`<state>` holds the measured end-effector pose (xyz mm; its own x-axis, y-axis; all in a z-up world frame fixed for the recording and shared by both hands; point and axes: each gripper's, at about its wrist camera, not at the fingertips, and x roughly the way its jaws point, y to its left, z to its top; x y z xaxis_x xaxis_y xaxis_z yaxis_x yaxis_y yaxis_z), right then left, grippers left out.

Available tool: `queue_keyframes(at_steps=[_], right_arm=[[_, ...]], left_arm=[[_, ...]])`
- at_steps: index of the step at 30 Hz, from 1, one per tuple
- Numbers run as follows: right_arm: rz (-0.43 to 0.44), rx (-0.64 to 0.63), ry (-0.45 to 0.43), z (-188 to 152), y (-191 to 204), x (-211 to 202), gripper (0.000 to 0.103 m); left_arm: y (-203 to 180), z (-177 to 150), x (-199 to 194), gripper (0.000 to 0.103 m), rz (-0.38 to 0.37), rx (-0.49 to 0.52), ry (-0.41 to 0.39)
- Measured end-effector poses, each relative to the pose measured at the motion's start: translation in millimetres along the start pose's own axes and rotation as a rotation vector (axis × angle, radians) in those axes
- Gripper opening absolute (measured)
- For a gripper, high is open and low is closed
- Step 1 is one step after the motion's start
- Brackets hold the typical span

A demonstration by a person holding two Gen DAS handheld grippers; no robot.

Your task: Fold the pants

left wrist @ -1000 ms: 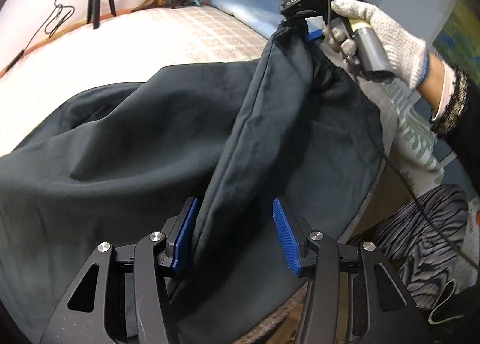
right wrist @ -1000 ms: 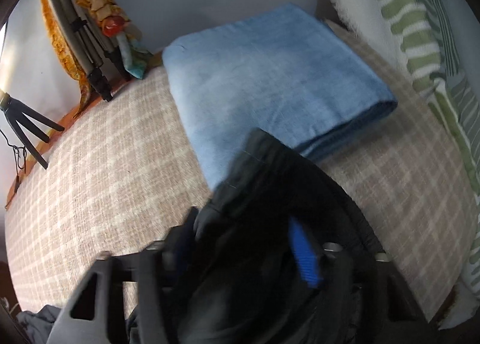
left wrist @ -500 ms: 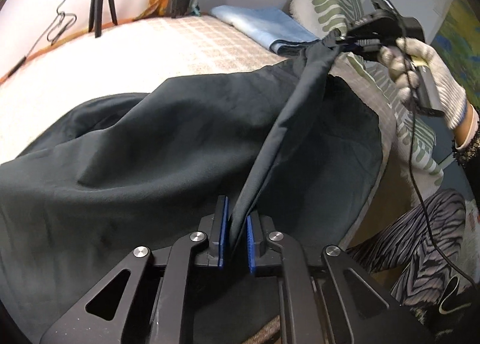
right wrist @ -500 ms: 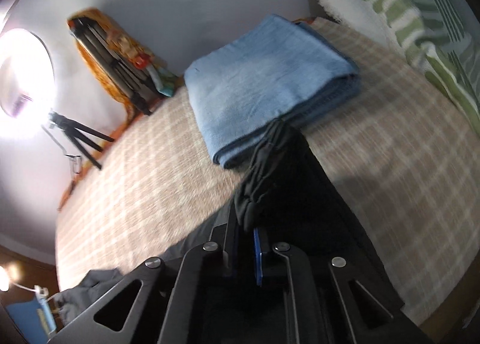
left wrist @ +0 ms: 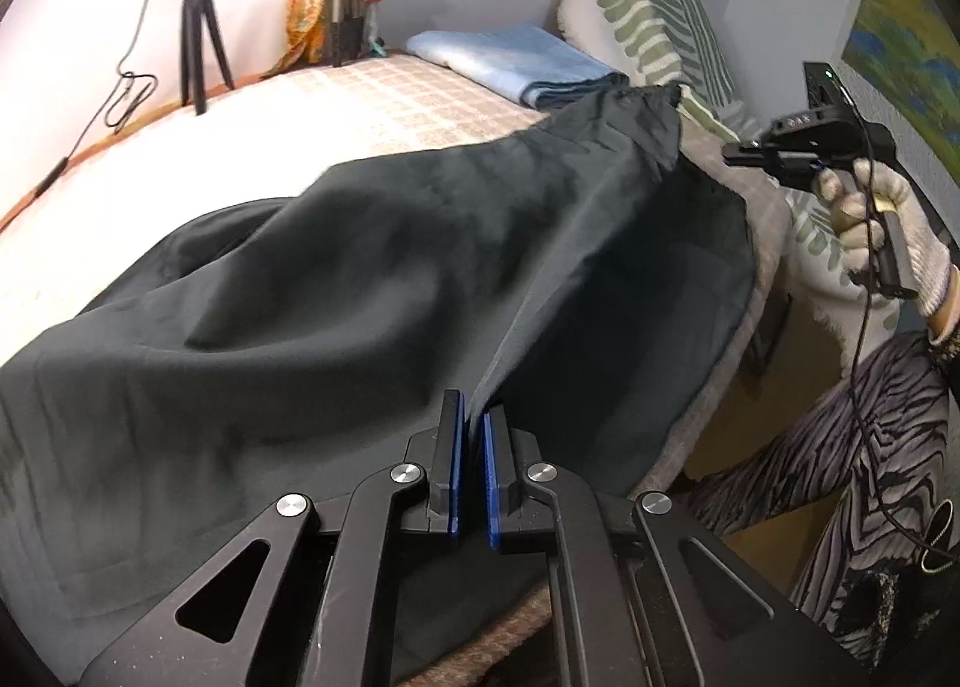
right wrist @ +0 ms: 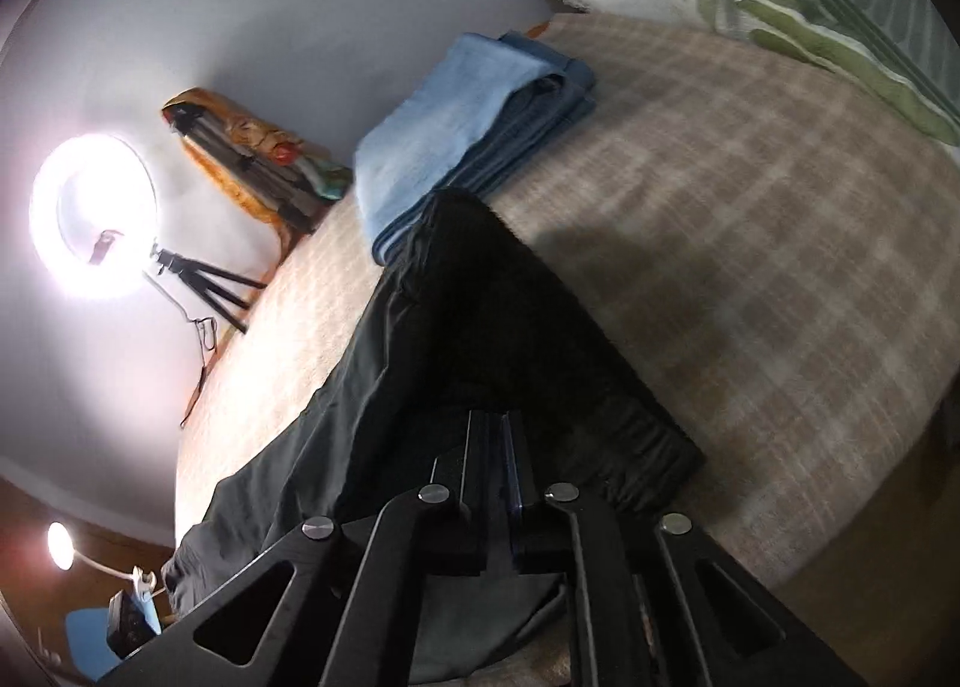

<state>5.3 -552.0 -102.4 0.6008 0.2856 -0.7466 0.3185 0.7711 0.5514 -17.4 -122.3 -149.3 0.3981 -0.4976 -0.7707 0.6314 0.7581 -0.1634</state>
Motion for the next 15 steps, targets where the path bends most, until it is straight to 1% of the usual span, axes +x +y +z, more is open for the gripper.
queue_keyframes(at_steps=[1,3,4,6,7,9,11,12,13,14,15], right_arm=[[-0.009,-0.01,0.004,2.0,2.4,1.8,0.028],[-0.007,-0.035,-0.009,8.6,11.3,4.7,0.051],[-0.002,-0.044,-0.015,12.9,16.6,7.0,0.055],[0.01,-0.064,-0.017,24.6,26.8,14.3,0.057],[0.0,-0.074,-0.014,30.0,31.2,20.0,0.057],[-0.056,-0.082,-0.014,42.5,37.5,36.4,0.057],[-0.067,-0.052,-0.002,50.9,34.3,51.1,0.056],[-0.063,-0.034,0.002,52.8,31.4,57.3,0.042],[-0.057,-0.016,0.01,52.6,28.7,62.1,0.023],[-0.044,0.009,0.022,52.9,24.5,66.2,0.019],[-0.036,0.023,0.02,52.3,22.7,65.5,0.015]], left_arm=[[-2.1,0.1,-0.8,0.004,0.015,0.011,-0.008],[-6.1,0.6,-0.4,0.007,0.029,0.039,-0.01],[-7.8,0.4,0.1,0.009,0.035,0.049,-0.008],[-11.1,-1.4,2.1,0.02,0.057,0.071,-0.006],[-11.7,-2.2,4.0,0.023,0.06,0.079,0.001],[-13.5,-3.6,8.6,0.035,0.082,0.095,0.012],[-13.6,-4.3,13.9,0.039,0.105,0.108,0.021],[-13.0,-4.3,16.8,0.039,0.116,0.113,0.026],[-12.1,-4.1,19.9,0.039,0.126,0.117,0.03],[-10.6,-4.0,23.2,0.037,0.121,0.12,0.036],[-9.3,-3.8,24.5,0.021,0.111,0.12,0.036]])
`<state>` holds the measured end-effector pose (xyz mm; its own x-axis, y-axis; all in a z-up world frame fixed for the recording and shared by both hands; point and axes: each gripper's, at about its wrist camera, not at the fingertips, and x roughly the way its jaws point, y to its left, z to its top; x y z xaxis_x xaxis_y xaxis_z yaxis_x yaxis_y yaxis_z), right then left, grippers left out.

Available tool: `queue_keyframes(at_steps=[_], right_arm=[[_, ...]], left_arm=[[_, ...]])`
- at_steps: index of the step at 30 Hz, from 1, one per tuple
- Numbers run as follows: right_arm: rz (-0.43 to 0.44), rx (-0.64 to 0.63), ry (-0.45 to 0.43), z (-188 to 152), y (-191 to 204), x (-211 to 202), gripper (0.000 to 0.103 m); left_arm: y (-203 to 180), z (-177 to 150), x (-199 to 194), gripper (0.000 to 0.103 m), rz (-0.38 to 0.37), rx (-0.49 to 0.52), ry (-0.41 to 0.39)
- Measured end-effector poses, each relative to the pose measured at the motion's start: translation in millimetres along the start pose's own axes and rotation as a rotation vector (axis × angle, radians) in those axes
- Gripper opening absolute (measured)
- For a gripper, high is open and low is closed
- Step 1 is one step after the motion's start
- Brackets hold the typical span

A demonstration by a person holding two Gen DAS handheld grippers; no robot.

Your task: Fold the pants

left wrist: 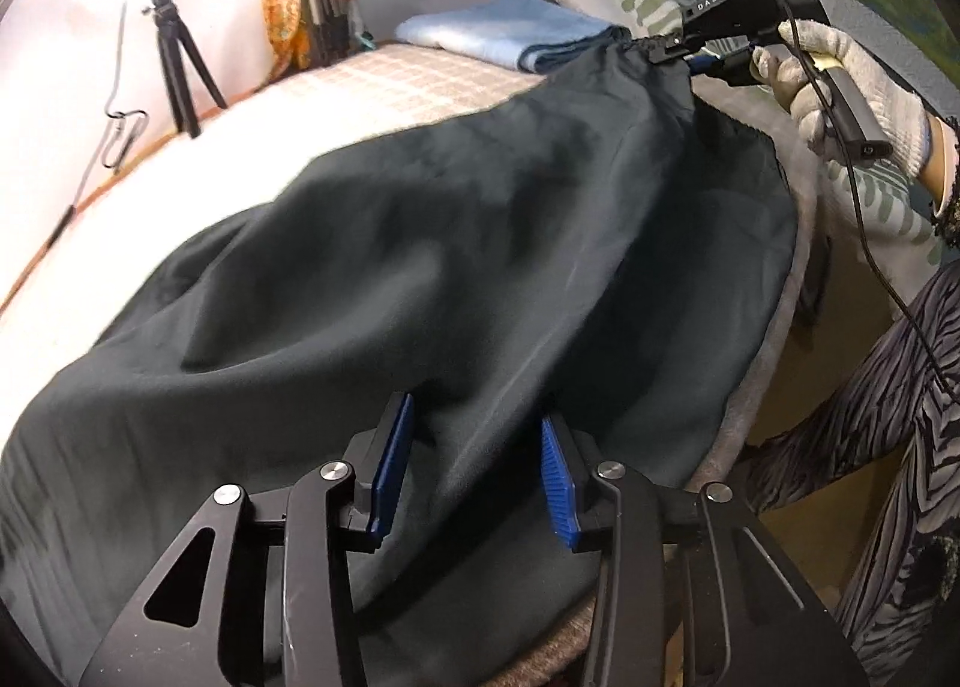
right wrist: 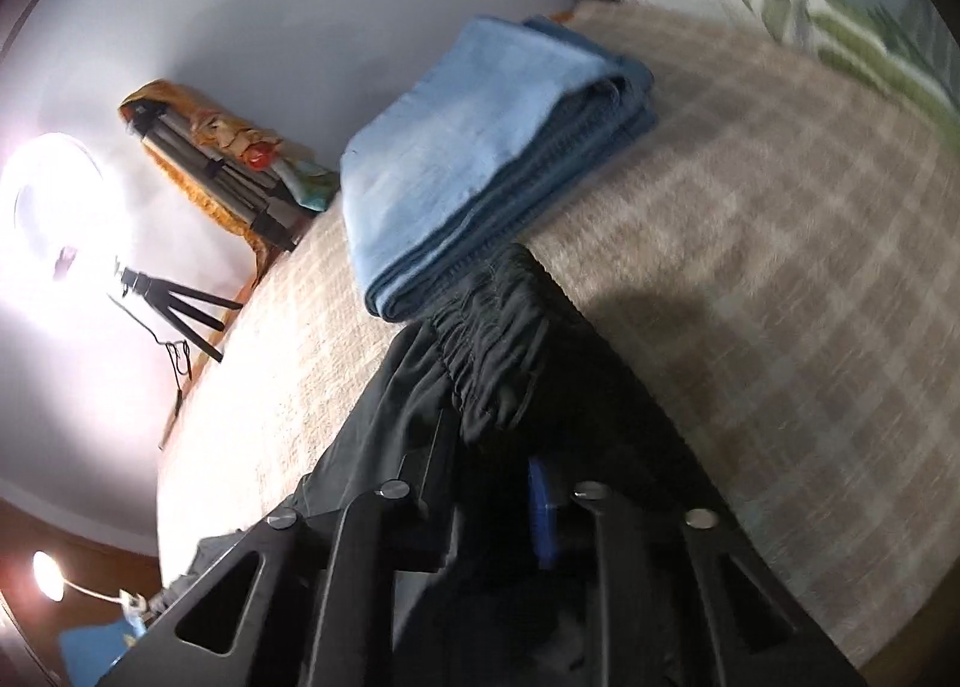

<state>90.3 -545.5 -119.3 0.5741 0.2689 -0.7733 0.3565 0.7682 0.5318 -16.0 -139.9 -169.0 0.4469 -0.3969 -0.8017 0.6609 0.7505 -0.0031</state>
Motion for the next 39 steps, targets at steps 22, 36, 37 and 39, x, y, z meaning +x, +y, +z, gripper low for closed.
queue_keyframes(at_steps=[22,36,37,39], right_arm=[[0.032,0.082,0.008,-82.3,-52.6,-63.0,0.01],[-0.025,0.108,-0.002,-98.2,-78.6,-59.6,0.057],[0.001,0.132,0.011,-97.7,-82.7,-55.8,0.057],[0.05,0.174,-0.006,-95.2,-87.8,-52.3,0.059]], left_arm=[[7.1,-26.9,-41.3,0.002,-0.081,-0.02,-0.038],[7.5,-40.3,-36.3,0.002,-0.108,-0.034,0.004],[8.1,-40.3,-35.8,0.002,-0.111,-0.037,0.008],[10.2,-40.4,-35.1,0.002,-0.129,-0.051,0.018]])
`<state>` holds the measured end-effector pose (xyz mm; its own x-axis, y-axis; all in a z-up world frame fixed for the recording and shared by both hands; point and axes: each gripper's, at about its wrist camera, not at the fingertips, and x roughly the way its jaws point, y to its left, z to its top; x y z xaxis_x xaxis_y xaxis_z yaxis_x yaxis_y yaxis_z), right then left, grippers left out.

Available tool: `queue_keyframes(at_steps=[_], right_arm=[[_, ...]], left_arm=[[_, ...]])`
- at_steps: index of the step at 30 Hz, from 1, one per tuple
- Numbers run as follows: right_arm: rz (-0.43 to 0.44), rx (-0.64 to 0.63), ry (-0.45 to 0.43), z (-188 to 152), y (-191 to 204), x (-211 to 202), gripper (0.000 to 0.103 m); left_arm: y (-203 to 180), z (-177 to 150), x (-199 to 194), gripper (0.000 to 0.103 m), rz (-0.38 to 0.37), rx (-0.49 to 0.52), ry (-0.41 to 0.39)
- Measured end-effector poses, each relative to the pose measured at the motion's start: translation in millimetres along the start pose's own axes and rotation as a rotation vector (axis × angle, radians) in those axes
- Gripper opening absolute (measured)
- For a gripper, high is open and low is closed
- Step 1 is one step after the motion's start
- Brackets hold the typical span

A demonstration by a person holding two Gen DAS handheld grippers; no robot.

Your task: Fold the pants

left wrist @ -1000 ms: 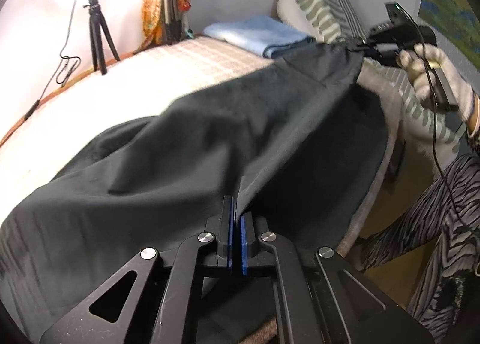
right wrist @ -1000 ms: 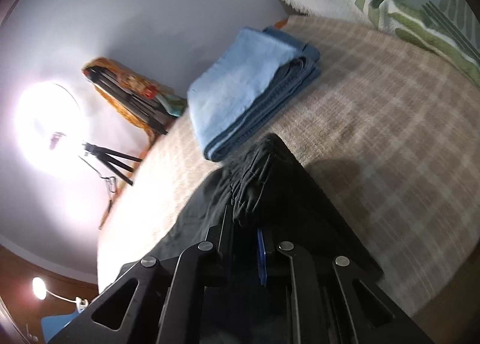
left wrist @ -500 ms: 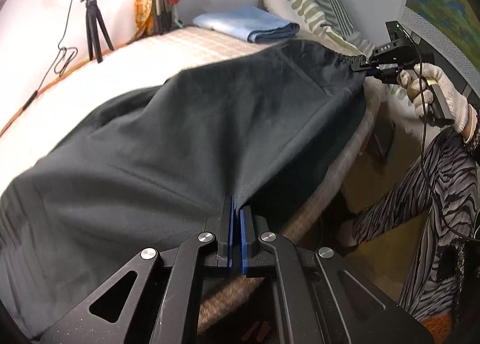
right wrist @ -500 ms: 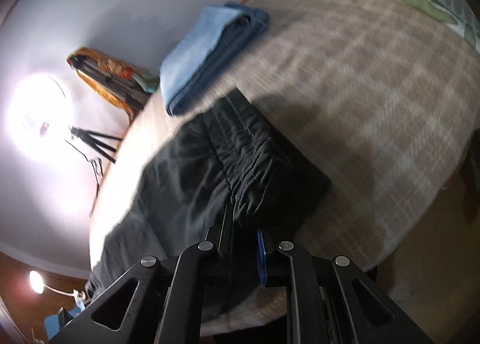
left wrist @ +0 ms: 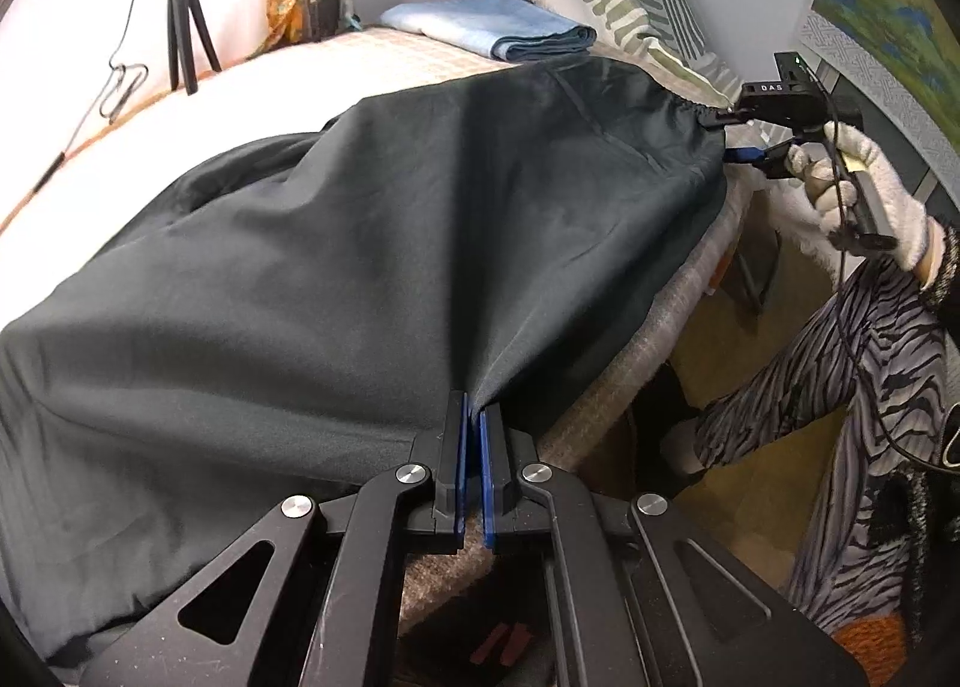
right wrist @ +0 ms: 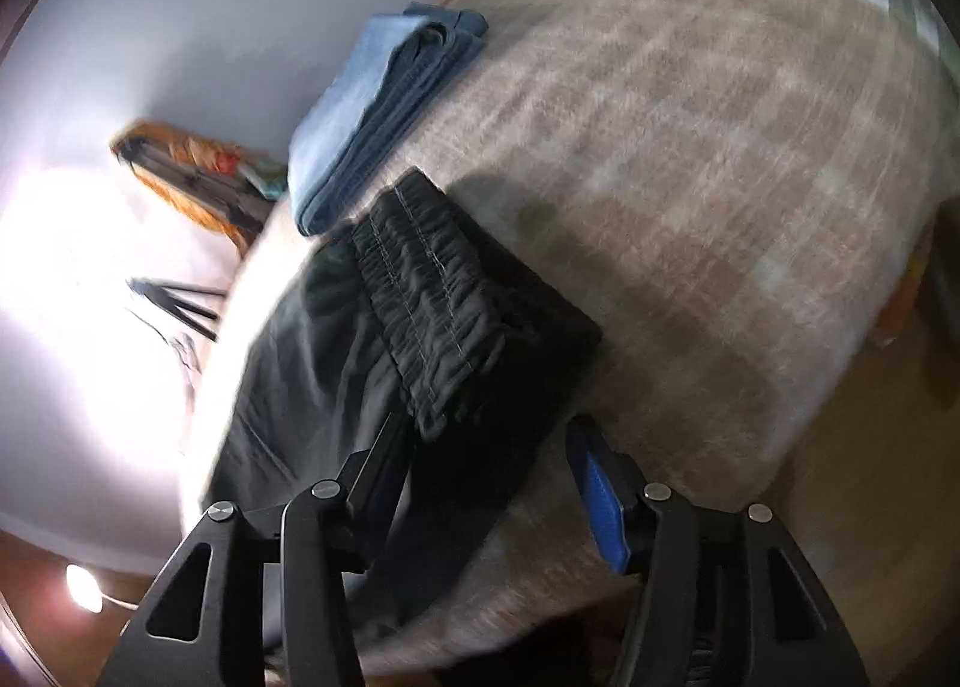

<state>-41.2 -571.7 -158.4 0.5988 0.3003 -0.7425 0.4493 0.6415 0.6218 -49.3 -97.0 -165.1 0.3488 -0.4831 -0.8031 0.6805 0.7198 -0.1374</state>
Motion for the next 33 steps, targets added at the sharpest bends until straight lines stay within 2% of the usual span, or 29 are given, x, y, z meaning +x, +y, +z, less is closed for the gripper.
queue_keyframes(at_steps=[1,3,5,7,8,10,12,14,16,18,21,22,24,25,28,30,32,33], right_arm=[[0.008,0.002,-0.004,1.2,0.8,0.7,0.059],[0.023,0.017,-0.013,4.1,0.7,4.2,0.058],[0.016,0.024,-0.018,4.5,1.2,7.0,0.047],[-0.001,0.011,-0.016,4.9,3.2,9.6,0.033],[0.0,0.009,-0.019,5.3,4.8,9.5,0.03],[-0.008,-0.019,-0.035,8.0,12.2,7.4,0.02],[-0.017,-0.094,-0.074,14.3,27.1,3.4,0.018],[-0.035,-0.161,-0.093,22.5,46.3,1.3,0.017],[-0.025,-0.213,-0.118,34.4,70.8,-2.8,0.016],[-0.014,-0.28,-0.153,45.3,100.7,-11.2,0.015],[0.016,-0.404,-0.232,52.7,140.8,-38.4,0.015],[0.024,-0.423,-0.254,51.3,143.3,-45.8,0.015],[0.039,-0.452,-0.295,42.9,131.6,-59.7,0.015],[0.022,-0.444,-0.288,38.6,118.9,-58.6,0.015],[-0.089,-0.372,-0.16,26.3,65.8,-30.1,0.015],[-0.132,-0.288,-0.073,19.9,32.8,-11.1,0.015],[-0.152,-0.256,-0.025,16.1,18.8,-3.9,0.017],[-0.162,-0.267,-0.023,16.8,19.6,-6.3,0.021]], left_arm=[[1.2,0.3,-1.4,0.002,-0.01,-0.011,-0.002],[6.6,2.3,-7.4,0.013,-0.048,-0.054,-0.01],[15.5,6.0,-19.3,0.019,-0.099,-0.126,-0.032],[26.4,10.0,-38.3,0.021,-0.138,-0.172,-0.096],[35.3,11.9,-50.1,0.025,-0.122,-0.192,-0.137],[55.4,13.0,-67.0,0.026,-0.062,-0.232,-0.195],[79.2,10.9,-72.3,0.026,-0.008,-0.291,-0.213],[97.7,5.2,-62.3,0.026,0.046,-0.348,-0.189],[101.5,1.0,-47.8,0.026,0.063,-0.358,-0.143],[94.7,-0.3,-33.4,0.026,0.085,-0.328,-0.1],[81.1,0.8,-28.2,0.026,0.108,-0.287,-0.09],[79.9,1.6,-28.5,0.026,0.112,-0.277,-0.091],[76.5,-1.1,-30.5,0.026,0.125,-0.262,-0.091],[79.2,-3.5,-31.9,0.026,0.125,-0.262,-0.09],[84.6,-8.4,-36.6,0.026,0.118,-0.284,-0.086],[90.2,-7.8,-40.6,0.026,0.11,-0.3,-0.088],[90.4,-10.2,-46.6,0.026,0.086,-0.281,-0.076],[88.7,-10.1,-47.2,0.026,0.077,-0.263,-0.069]])
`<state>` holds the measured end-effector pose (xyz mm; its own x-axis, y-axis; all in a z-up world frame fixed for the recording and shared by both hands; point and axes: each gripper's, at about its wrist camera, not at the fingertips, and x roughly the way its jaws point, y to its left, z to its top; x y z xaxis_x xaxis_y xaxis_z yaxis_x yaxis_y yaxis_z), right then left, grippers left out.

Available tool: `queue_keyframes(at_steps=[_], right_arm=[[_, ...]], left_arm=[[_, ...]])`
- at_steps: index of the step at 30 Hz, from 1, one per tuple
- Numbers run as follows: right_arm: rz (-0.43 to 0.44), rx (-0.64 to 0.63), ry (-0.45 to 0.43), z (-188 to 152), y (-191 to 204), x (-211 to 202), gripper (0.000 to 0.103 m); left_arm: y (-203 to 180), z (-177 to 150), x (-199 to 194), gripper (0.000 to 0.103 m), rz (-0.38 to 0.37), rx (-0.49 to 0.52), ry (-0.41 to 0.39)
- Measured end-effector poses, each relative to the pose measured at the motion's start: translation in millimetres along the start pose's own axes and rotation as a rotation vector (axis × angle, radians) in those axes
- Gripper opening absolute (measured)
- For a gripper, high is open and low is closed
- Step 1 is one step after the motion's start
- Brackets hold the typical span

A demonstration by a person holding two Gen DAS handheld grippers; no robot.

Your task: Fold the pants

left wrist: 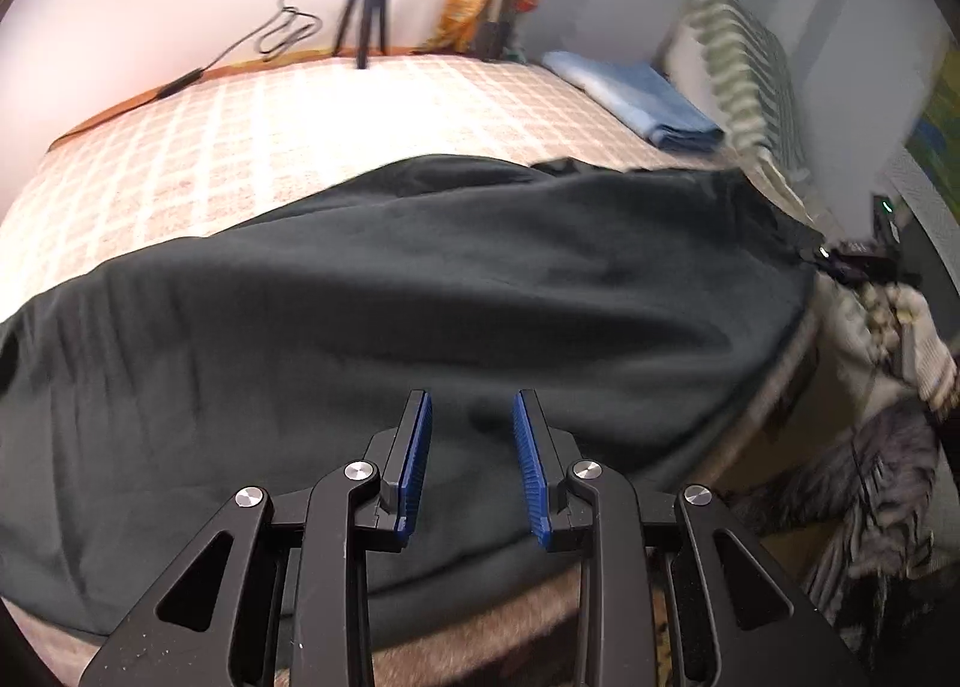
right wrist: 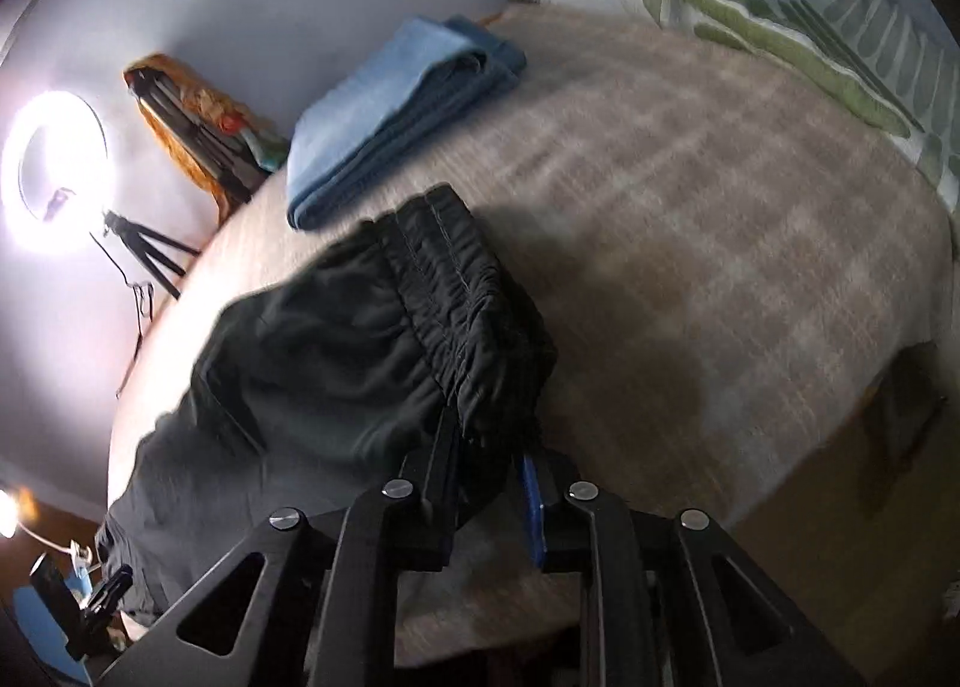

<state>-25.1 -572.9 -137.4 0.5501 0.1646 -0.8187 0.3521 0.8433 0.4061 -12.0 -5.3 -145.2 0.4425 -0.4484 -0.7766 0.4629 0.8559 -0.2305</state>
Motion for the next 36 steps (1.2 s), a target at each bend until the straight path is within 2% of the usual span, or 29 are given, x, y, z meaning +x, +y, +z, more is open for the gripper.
queue_keyframes(at_steps=[1,2,3,5,7,11,14,17,19,22,23,27,31,36], right_arm=[[-0.018,-0.017,-0.004,1.9,3.0,-3.9,0.031],[-0.062,-0.049,-0.018,4.2,9.0,-10.9,0.035],[-0.094,-0.075,-0.034,5.2,13.9,-17.1,0.038],[-0.149,-0.144,-0.088,7.2,28.0,-33.7,0.038],[-0.148,-0.18,-0.13,8.7,40.6,-46.4,0.04],[-0.042,-0.247,-0.141,14.9,74.8,-52.5,0.043],[0.027,-0.321,-0.136,15.8,104.7,-43.5,0.044],[0.088,-0.383,-0.134,11.5,138.4,-30.4,0.044],[0.141,-0.413,-0.129,8.9,160.0,-18.4,0.044],[0.194,-0.472,-0.096,-0.1,188.0,3.4,0.045],[0.206,-0.499,-0.079,-5.0,196.8,12.1,0.045],[0.242,-0.586,-0.021,-30.5,225.3,38.4,0.045],[0.305,-0.692,0.048,-59.5,244.4,46.0,0.045],[0.43,-0.91,0.159,-124.1,274.1,44.6,0.045]], left_arm=[[-2.9,-1.9,-2.8,0.026,-0.003,0.031,0.005],[-8.0,-4.4,-5.9,0.028,-0.005,0.078,0.012],[-15.0,-7.6,-8.0,0.035,0.002,0.138,0.023],[-25.1,-12.3,-8.8,0.043,0.037,0.236,0.028],[-29.0,-16.3,-4.6,0.043,0.059,0.286,0.047],[-30.5,-22.7,9.2,0.043,0.052,0.304,0.099],[-31.5,-25.2,16.5,0.043,0.087,0.327,0.113],[-30.5,-26.2,18.2,0.042,0.083,0.335,0.107],[-31.3,-25.9,18.0,0.037,0.081,0.341,0.101],[-31.1,-26.1,17.6,0.023,0.071,0.341,0.092],[-31.2,-26.3,17.3,0.017,0.063,0.342,0.089],[-34.4,-28.4,15.8,0.005,0.068,0.361,0.074],[-32.8,-30.2,14.1,0.004,0.058,0.341,0.065],[-28.9,-27.8,12.2,0.003,0.038,0.306,0.063]])
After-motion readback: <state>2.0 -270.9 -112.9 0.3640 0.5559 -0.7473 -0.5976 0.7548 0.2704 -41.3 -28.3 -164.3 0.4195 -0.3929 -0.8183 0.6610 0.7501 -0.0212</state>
